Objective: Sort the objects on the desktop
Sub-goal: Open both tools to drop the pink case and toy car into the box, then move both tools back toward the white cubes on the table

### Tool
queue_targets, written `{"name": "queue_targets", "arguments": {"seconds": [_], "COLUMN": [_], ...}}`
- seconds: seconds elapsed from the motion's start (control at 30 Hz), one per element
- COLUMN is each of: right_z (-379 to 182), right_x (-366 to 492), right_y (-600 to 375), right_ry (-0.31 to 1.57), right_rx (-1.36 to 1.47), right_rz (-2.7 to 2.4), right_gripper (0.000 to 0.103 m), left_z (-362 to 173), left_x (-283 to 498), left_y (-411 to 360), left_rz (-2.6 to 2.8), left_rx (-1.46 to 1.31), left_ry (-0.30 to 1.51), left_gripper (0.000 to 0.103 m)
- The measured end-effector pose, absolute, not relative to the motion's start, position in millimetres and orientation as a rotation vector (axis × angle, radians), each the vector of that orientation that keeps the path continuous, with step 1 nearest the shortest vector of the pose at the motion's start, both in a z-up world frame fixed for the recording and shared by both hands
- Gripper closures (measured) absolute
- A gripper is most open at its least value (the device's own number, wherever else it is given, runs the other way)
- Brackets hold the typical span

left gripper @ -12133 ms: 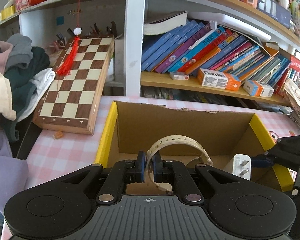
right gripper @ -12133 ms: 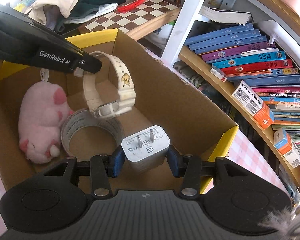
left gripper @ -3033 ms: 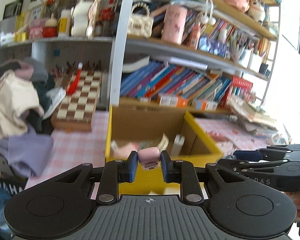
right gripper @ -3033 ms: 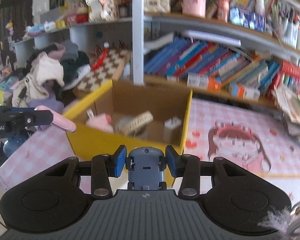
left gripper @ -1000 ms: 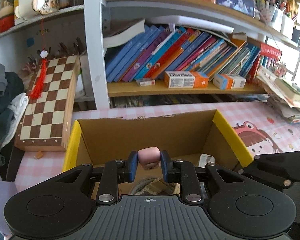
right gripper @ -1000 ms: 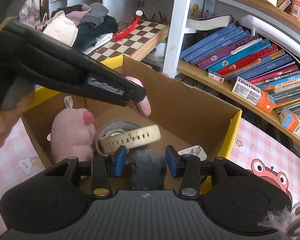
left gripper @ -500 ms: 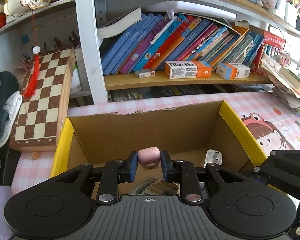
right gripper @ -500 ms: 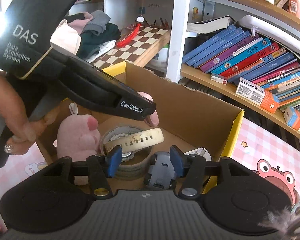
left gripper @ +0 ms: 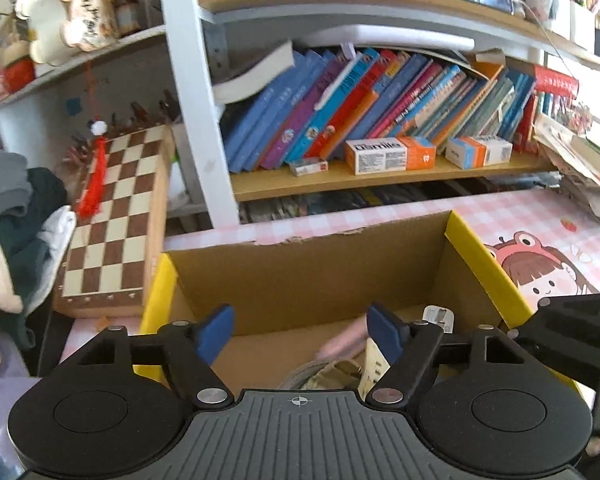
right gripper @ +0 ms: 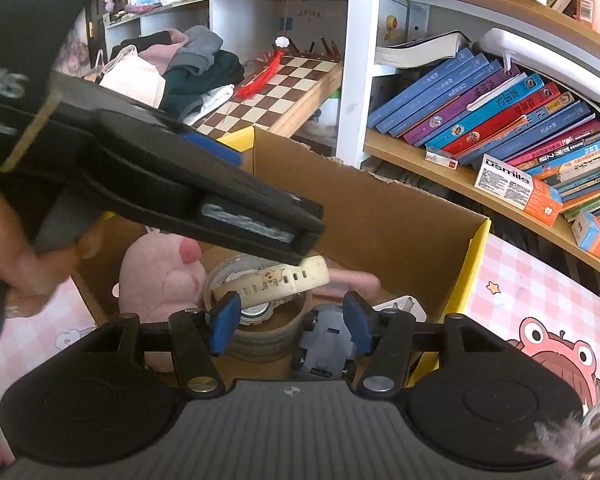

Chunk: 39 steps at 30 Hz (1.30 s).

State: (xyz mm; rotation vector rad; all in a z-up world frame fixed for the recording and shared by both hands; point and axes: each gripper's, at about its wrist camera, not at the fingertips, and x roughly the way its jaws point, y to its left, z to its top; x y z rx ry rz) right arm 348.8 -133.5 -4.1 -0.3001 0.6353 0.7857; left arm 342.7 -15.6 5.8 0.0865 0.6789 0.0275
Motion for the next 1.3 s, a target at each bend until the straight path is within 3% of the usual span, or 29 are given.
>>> {"name": "queue_targets", "arguments": {"seconds": [0.13, 0.43, 0.73, 1.3], "right_z": [-4, -2, 8, 20], "right_x": [349, 346, 328, 270], "right_y": [-133, -135, -147, -151], "right_ry": [0.637, 0.619, 0.570, 0.530], "right_rx": [-0.295, -0.275, -0.194, -0.225], "right_rz": [0.785, 0.745, 0.671, 0.601], "right_gripper": [0.047, 0.031, 0.023, 0.018], "left_z": [13, 19, 22, 28], "left_x": [324, 278, 241, 207], "left_y": [-11, 9, 21, 23], "left_rz": [0.052, 0.161, 0.223, 0.170], "left_rx": [0.107, 0.060, 0.006, 0.000], "left_ry": [0.666, 0.656, 0.626, 0.582], "left_gripper": [0.017, 0.014, 0.011, 0.011]}}
